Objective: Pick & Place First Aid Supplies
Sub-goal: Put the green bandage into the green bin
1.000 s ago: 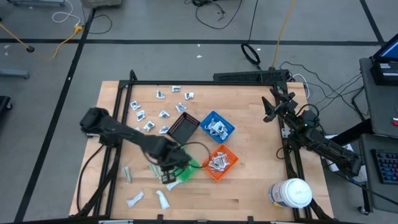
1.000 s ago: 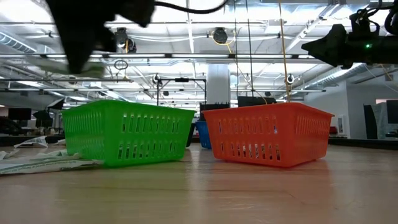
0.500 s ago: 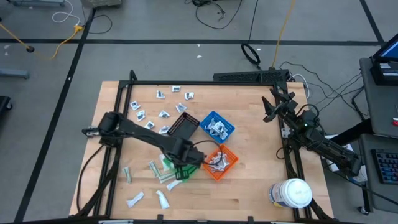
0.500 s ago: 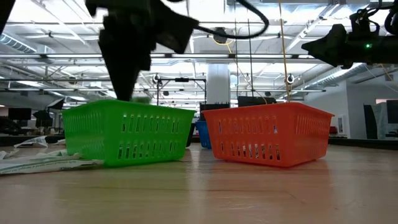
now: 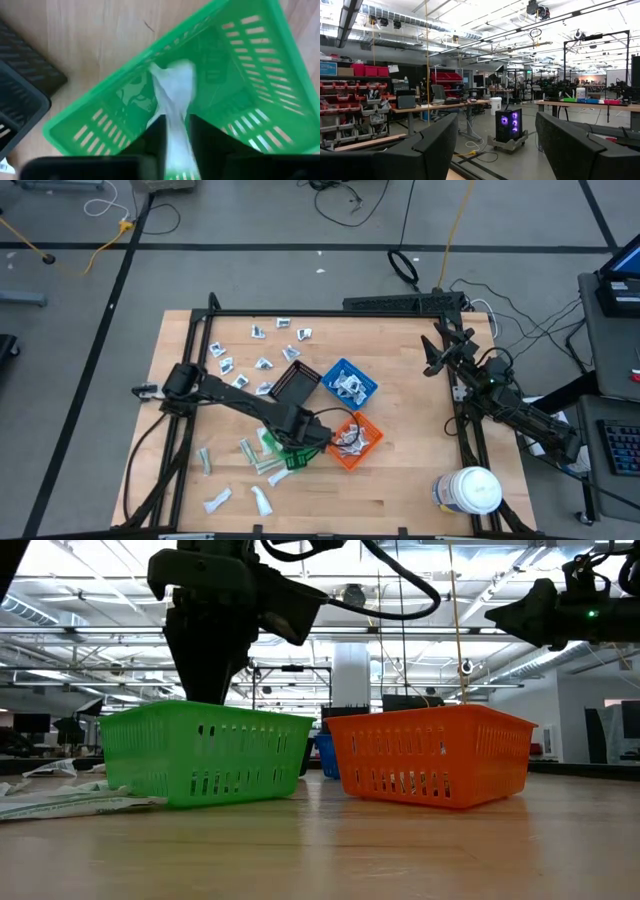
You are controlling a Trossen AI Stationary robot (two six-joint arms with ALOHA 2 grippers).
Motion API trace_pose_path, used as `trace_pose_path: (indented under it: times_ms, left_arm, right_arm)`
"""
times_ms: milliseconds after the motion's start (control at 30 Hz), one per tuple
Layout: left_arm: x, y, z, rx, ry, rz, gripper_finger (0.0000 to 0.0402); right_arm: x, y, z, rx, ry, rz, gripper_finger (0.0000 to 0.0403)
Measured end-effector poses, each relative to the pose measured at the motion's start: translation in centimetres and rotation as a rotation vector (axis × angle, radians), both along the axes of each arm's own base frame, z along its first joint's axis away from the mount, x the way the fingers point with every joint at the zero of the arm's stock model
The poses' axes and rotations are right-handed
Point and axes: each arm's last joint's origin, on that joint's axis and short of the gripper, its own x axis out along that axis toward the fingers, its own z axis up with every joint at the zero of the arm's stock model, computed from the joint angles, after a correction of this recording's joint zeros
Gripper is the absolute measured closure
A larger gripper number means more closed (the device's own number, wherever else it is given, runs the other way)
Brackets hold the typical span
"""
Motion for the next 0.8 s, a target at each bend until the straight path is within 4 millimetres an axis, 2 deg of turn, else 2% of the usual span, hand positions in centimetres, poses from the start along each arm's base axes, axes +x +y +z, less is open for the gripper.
trace_pose_path:
  times_ms: [200, 367, 533, 800]
  left_arm:
    - [0.2, -0.2, 0.0, -0.003, -0.025, 0.004, 0.0205]
    - [0.0, 0.0, 0.7, -0.009, -0.039, 0.068, 0.0151]
    - [-0.8, 0.3, 2.7, -0.020, -0.069, 0.161, 0.0137]
    - [-2.9, 0.7, 3.9, -0.031, -0.055, 0.364, 0.0165]
  right_arm:
    - [0.0, 0.0, 0.0, 0.000, 0.000, 0.000, 0.0140]
    - [0.0, 0.0, 0.0, 0.000, 0.000, 0.000, 0.0140]
    - [0.0, 0.0, 0.0, 0.000, 0.000, 0.000, 0.0140]
    - [0.0, 0.0, 0.0, 0.000, 0.000, 0.000, 0.0140]
